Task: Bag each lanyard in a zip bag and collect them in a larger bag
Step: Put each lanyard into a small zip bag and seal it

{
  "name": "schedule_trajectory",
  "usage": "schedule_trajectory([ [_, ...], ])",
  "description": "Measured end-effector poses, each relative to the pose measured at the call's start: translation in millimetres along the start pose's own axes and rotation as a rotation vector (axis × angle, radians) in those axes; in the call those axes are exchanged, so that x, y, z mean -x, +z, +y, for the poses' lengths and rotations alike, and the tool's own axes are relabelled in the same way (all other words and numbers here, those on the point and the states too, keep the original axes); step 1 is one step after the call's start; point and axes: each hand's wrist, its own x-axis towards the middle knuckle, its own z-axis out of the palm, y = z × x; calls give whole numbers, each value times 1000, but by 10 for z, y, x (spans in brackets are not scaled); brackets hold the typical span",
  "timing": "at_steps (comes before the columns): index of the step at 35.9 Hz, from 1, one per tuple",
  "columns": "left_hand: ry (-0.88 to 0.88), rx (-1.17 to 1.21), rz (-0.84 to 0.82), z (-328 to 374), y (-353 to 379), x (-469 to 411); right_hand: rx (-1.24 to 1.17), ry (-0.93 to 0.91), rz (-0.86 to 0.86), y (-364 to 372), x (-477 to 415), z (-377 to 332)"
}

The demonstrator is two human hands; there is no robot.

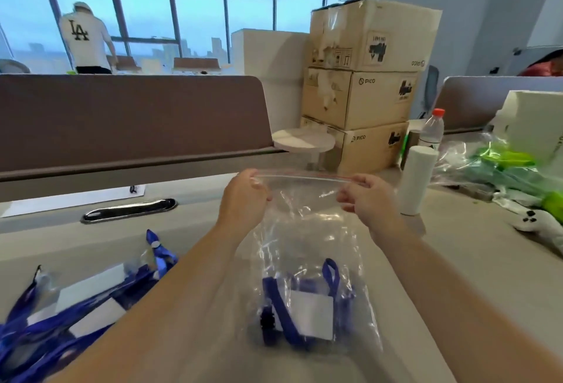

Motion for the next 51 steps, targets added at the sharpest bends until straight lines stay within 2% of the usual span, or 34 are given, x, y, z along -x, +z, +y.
schedule_trajectory([
  [9,0,-241,-122,-433,160,-82,29,118,-31,206,-62,422],
  [16,54,-148,-211,-490,258,-72,172,14,29,209,46,518],
  [23,145,-110,-162,-379,81,200,111,-75,-14,331,446,301],
  [32,176,-133,-107,-358,-693,756,130,-208,-160,799,1151,-41],
  [39,154,-337,-37,-628,-1548,1234,124,-258,-315,1521,1716,-109],
  [42,87,-351,2,-822,-1905,1337,147,-269,-412,1830,1890,-110],
  [51,-65,-428,98,-1286,-2554,1351,428,-390,-656,2667,2008,-212],
])
